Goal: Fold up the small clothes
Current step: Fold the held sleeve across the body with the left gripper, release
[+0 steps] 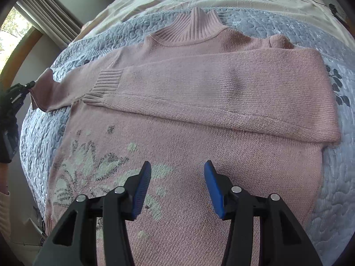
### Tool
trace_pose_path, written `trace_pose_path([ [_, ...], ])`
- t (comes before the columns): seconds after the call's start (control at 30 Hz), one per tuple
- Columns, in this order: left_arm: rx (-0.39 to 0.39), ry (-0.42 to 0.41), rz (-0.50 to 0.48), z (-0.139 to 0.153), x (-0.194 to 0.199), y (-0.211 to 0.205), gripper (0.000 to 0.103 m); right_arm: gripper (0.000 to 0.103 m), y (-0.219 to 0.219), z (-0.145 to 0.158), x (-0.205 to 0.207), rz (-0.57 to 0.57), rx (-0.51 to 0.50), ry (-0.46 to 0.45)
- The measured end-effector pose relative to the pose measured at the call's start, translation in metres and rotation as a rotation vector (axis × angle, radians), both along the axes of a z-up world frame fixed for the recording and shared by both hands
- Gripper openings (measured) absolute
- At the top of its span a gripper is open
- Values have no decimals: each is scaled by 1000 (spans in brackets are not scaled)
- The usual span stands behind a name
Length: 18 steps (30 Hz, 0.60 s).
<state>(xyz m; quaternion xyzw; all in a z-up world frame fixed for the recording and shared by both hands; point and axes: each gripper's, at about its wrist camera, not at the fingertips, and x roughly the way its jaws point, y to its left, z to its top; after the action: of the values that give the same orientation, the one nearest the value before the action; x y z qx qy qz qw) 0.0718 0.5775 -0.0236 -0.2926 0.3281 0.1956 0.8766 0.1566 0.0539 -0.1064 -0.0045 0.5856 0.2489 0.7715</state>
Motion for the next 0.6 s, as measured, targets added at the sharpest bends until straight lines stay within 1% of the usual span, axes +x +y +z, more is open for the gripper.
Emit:
trace_pose_path([
  [0.13, -21, -39, -106, 7, 21, -54, 5, 50, -9, 5, 0, -13, 0, -17],
  [0.33, -43, -79, -223, -1, 47, -133, 5, 50, -23, 6, 3, -42, 12, -18],
  [0.47, -60, -72, -288, -18, 64, -179, 5, 50, -27, 5, 6, -53, 15, -19],
  [0.53, -58, -51, -308, -30, 72, -196, 5, 50, -28, 5, 6, -55, 18, -18],
  [0.6, -75, -26, -325, -45, 78, -210, 5, 50, -29, 3, 6, -59, 17, -15],
])
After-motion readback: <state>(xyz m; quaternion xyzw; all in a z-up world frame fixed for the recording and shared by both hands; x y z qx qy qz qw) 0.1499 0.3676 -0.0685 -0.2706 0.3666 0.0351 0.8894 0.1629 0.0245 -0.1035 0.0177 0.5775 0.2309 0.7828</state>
